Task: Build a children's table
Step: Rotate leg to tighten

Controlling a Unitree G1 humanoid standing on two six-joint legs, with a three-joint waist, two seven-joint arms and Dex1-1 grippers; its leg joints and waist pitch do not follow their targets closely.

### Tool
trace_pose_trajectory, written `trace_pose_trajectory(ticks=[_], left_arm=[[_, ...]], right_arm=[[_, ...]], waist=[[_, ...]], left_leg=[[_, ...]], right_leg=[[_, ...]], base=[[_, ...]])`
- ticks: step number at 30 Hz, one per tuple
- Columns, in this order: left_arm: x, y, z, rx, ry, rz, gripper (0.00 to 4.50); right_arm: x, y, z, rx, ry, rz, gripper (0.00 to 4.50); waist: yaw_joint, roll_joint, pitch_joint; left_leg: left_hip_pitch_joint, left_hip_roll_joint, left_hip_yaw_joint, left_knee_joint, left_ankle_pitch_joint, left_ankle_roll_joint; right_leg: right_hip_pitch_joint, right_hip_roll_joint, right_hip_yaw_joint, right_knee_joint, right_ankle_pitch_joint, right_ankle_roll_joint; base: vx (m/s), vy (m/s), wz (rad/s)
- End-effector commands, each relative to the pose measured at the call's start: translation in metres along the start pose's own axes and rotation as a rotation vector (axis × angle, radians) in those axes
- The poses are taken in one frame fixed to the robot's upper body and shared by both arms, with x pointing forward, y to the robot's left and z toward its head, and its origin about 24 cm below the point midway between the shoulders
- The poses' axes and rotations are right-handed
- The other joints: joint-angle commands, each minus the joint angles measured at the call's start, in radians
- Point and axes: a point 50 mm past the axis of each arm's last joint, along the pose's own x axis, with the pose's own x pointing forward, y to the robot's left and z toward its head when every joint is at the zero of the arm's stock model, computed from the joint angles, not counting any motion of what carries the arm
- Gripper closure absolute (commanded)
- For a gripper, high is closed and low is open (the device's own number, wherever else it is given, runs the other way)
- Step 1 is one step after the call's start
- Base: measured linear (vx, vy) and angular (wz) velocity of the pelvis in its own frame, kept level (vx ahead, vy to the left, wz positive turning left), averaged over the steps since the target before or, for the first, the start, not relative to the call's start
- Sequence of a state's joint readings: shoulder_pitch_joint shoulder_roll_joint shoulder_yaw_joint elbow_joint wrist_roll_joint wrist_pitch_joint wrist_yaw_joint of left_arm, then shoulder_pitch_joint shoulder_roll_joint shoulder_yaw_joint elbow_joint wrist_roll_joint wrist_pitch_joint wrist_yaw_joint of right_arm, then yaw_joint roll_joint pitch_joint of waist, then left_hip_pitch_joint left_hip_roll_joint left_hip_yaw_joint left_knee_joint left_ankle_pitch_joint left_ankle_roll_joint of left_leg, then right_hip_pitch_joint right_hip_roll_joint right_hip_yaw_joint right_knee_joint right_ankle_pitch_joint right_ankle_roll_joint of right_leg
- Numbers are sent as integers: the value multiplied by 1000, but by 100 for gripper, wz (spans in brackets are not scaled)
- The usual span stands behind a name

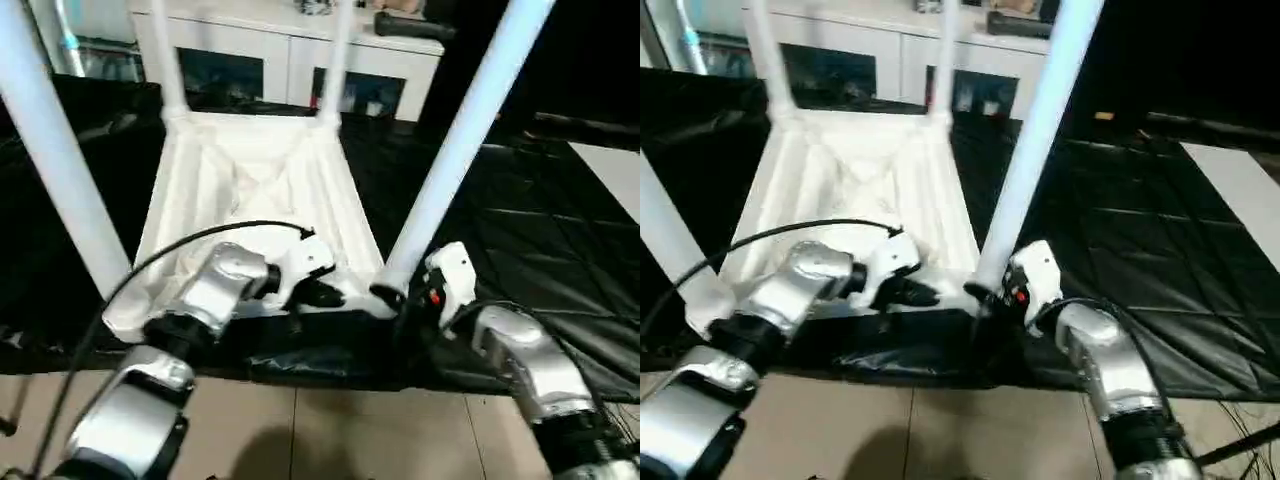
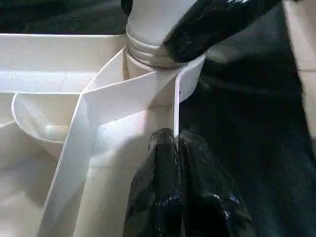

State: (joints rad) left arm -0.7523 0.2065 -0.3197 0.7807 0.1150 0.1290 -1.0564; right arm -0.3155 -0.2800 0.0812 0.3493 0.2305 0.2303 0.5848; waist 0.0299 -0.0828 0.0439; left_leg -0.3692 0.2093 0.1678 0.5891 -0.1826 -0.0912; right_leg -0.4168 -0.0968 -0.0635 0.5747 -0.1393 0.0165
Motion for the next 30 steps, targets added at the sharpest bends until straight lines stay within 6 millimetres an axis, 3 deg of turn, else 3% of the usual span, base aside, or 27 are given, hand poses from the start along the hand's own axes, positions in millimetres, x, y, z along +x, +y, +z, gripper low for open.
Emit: trace_pose_trajectory(ticks=[1,2,4,6,7,9,10,15,16,18,19,20,23,24,25,29,30], left_arm=[[11,10,7,-56,15,148,450],[14,12,10,-70,15,192,450],[22,16,20,-114,11,264,450],[28,19,30,-171,-18,332,450],[30,19,33,-190,-25,352,450],[35,23,42,-230,-52,439,450],[37,25,47,-240,-64,487,450],[42,26,59,-224,-87,545,450],[42,26,59,-223,-88,543,450],[42,26,59,-208,-90,534,450],[42,27,58,-202,-88,525,450],[41,27,56,-189,-83,513,450],[39,27,51,-184,-69,497,450],[40,26,50,-169,-65,475,450],[41,23,47,-161,-54,443,450],[42,19,43,-133,-38,377,450],[43,15,36,-100,-11,301,450]], right_arm=[[7,-15,-5,80,17,-264,207],[12,-16,-5,101,12,-324,207],[22,-17,-3,178,1,-455,207],[32,-16,1,220,-1,-547,208],[35,-16,2,231,0,-574,215],[46,-11,7,282,-4,-638,228],[53,-7,11,290,-6,-660,236],[70,4,23,261,-23,-648,247],[70,4,24,266,-30,-646,247],[70,4,28,267,-62,-609,247],[67,3,30,263,-89,-589,247],[64,1,33,256,-124,-554,247],[53,-4,36,232,-171,-507,179],[46,-8,36,199,-180,-500,180],[33,-12,34,152,-183,-477,161],[16,-17,32,61,-178,-407,133],[-3,-19,28,-2,-151,-296,115]], waist=[[-8,6,-50],[-9,14,-51],[-18,8,-54],[-25,14,-57],[-29,12,-59],[-30,18,-66],[-33,15,-73],[-28,20,-76],[-27,17,-81],[-21,18,-81],[-18,20,-82],[-18,19,-82],[-11,18,-79],[-7,8,-75],[-7,14,-73],[-4,12,-68],[-4,18,-66]], left_leg=[[5,10,-7,-83,-418,-19],[8,7,-9,-81,-424,-24],[7,4,-13,-78,-430,-32],[6,3,-12,-76,-411,-28],[-1,4,-11,-78,-390,-24],[-6,5,-7,-79,-349,-18],[-13,3,-1,-74,-276,-7],[-8,3,10,-64,-204,39],[-14,1,11,-60,-156,55],[-10,0,14,-56,-90,91],[-6,2,15,-54,-65,127],[-6,3,15,-54,-61,135],[2,7,18,-53,-72,165],[-2,7,18,-55,-89,167],[-4,7,15,-59,-114,161],[2,9,16,-62,-199,118],[-1,8,14,-64,-210,110]], right_leg=[[28,-41,16,-96,-609,-95],[25,-42,14,-96,-621,-92],[28,-40,7,-100,-642,-78],[25,-40,9,-98,-599,-91],[31,-37,11,-93,-546,-99],[36,-36,16,-84,-450,-119],[41,-32,21,-65,-307,-154],[43,-30,25,-49,-159,-214],[52,-29,25,-40,-95,-229],[55,-29,27,-28,3,-257],[56,-29,27,-25,53,-283],[57,-30,27,-23,61,-290],[56,-31,27,-27,45,-307],[62,-30,26,-33,15,-293],[63,-33,26,-38,-37,-275],[54,-32,26,-55,-183,-246],[56,-30,26,-58,-203,-234]], base=[[0,0,0],[0,0,0],[0,0,0],[0,0,0],[0,0,0],[0,0,0],[0,0,0],[25,-3,0],[61,-9,-2],[27,-2,-2],[0,0,0],[0,0,0],[0,0,0],[0,0,0],[0,0,0],[0,0,0],[0,0,0]])
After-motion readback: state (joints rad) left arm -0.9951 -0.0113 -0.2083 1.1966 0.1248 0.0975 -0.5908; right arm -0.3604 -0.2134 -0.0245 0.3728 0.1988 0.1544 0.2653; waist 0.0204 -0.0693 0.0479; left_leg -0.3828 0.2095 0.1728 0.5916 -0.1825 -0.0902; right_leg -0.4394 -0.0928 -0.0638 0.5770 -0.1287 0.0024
